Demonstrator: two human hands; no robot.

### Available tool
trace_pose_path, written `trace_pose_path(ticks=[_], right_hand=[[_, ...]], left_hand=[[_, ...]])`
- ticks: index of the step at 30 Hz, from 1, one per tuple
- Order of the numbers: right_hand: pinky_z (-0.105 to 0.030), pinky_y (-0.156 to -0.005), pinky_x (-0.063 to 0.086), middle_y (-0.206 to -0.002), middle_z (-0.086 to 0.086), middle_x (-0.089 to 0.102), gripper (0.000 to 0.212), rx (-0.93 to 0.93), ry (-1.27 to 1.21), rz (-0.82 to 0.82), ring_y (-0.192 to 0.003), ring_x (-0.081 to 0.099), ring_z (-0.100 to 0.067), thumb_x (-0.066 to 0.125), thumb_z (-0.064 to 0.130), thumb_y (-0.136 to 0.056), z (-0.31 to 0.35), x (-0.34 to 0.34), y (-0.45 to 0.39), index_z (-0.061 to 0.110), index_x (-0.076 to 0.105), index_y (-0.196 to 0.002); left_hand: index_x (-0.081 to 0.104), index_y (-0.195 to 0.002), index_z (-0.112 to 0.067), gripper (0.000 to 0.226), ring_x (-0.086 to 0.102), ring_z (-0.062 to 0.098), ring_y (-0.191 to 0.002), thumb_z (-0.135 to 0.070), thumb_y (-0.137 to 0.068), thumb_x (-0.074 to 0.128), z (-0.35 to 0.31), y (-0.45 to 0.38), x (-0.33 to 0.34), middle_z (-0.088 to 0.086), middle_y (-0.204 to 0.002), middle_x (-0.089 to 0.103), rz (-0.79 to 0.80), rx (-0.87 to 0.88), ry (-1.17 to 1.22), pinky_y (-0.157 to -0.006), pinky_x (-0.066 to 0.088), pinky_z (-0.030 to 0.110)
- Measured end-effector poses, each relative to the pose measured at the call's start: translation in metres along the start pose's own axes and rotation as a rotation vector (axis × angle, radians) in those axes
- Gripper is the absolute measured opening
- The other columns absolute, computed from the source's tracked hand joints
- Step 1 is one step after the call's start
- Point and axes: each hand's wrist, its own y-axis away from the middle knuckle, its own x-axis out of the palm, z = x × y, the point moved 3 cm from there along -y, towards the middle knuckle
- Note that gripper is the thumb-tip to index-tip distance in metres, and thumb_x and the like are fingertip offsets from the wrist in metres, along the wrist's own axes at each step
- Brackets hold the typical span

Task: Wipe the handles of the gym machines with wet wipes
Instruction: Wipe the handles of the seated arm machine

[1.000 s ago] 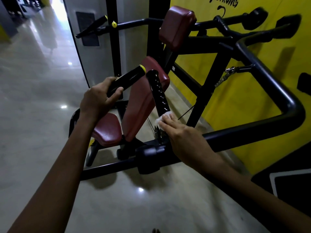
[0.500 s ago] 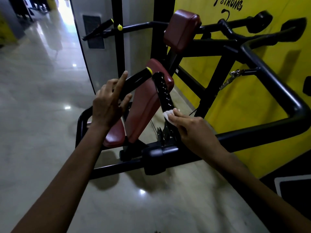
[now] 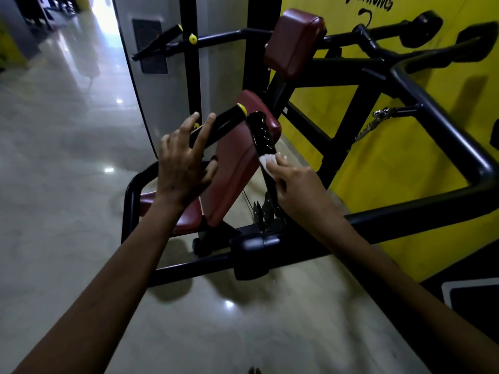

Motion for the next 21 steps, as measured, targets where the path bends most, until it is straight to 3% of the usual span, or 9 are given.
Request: trace_pose_path(ticks=[5,11,15,19,21], right_hand=[[-0.032,-0.102,0.040,-0.147,-0.013,0.037,0.043,-0.024,0.012,-0.030,-0.127,0.046,-0.031,0.042,0.001,-0.095,0.003,0.001,-0.020,0.012,0.046,-0.137],[-0.039,-0.103,0.041,-0.150,-0.013,0.031,0.047,0.024,0.042,0.034,-0.130,0.043,-0.030,0.040,0.000,-0.095,-0.005,0.009,0.001,0.011,0.039,-0.141],[-0.030,-0.103,0.036,-0.153,-0.010,0.026,0.050,0.045,0.092,-0.010,-0.132,0.039,-0.027,0.037,-0.001,-0.095,0.002,0.011,-0.023,0.012,0.036,-0.143],[-0.030,-0.111,0.027,-0.153,-0.008,0.025,0.048,-0.030,0.016,-0.005,-0.142,0.022,-0.019,0.037,-0.002,-0.097,0.004,0.015,-0.017,0.013,0.036,-0.143],[-0.031,-0.113,0.028,-0.149,-0.010,0.032,0.045,-0.087,-0.047,-0.018,-0.140,0.026,-0.019,0.042,-0.002,-0.096,-0.002,0.012,-0.003,0.013,0.043,-0.138]], left_hand=[[0.033,-0.145,-0.014,0.072,0.055,0.037,-0.099,-0.038,-0.079,0.046,0.000,0.000,0.001,0.019,-0.135,0.048,0.051,-0.002,-0.013,-0.077,0.043,0.044],[0.034,-0.144,-0.015,0.073,0.056,0.036,-0.100,-0.039,-0.076,0.047,-0.001,0.000,0.000,0.017,-0.131,0.051,0.069,-0.028,0.007,-0.074,0.045,0.043],[0.035,-0.143,-0.016,0.072,0.056,0.036,-0.097,-0.037,-0.076,0.048,-0.001,0.000,0.000,0.016,-0.130,0.053,0.066,-0.024,0.012,-0.073,0.045,0.042],[0.036,-0.144,-0.017,0.071,0.056,0.036,-0.095,-0.036,-0.076,0.048,0.000,-0.001,0.000,0.014,-0.128,0.053,0.060,-0.038,0.035,-0.072,0.044,0.042],[0.036,-0.144,-0.017,0.071,0.055,0.036,-0.095,-0.036,-0.076,0.048,0.000,-0.001,0.000,0.014,-0.128,0.053,0.057,-0.041,0.043,-0.072,0.044,0.042]])
